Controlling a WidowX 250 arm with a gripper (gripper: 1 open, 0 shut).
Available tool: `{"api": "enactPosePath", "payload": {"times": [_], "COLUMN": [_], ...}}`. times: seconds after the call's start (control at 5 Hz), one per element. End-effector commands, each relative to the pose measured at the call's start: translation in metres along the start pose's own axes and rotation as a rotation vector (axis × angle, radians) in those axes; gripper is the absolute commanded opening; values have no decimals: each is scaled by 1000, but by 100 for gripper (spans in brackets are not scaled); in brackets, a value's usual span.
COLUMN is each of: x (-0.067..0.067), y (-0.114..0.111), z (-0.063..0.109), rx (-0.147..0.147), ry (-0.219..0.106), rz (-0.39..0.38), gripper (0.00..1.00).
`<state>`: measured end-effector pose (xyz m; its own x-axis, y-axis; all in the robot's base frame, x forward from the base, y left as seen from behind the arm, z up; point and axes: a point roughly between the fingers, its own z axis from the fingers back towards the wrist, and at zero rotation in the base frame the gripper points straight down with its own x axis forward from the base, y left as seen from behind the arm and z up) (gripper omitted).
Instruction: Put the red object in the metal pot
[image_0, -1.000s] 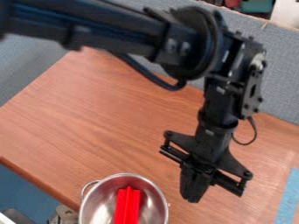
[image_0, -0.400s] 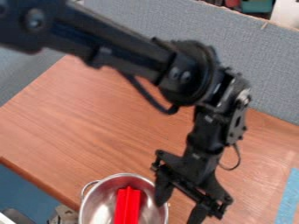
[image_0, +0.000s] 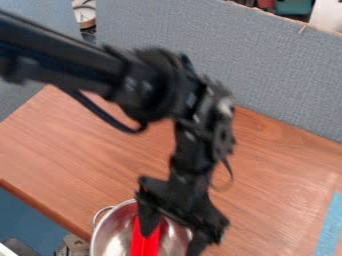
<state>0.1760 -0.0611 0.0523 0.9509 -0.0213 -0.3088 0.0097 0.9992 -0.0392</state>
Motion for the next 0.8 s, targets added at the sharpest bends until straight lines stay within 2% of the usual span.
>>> {"api": "enactPosePath", "payload": {"times": [0.0, 0.2, 0.4, 0.6], "x": [4, 23, 40, 24], "y": [21, 63, 78, 27], "z": [47, 51, 37, 59], "rx": [-40, -35, -25, -45], "ry": [-84, -106, -113, -114], "rz": [136, 219, 191, 159], "gripper": [100, 100, 100, 100]}}
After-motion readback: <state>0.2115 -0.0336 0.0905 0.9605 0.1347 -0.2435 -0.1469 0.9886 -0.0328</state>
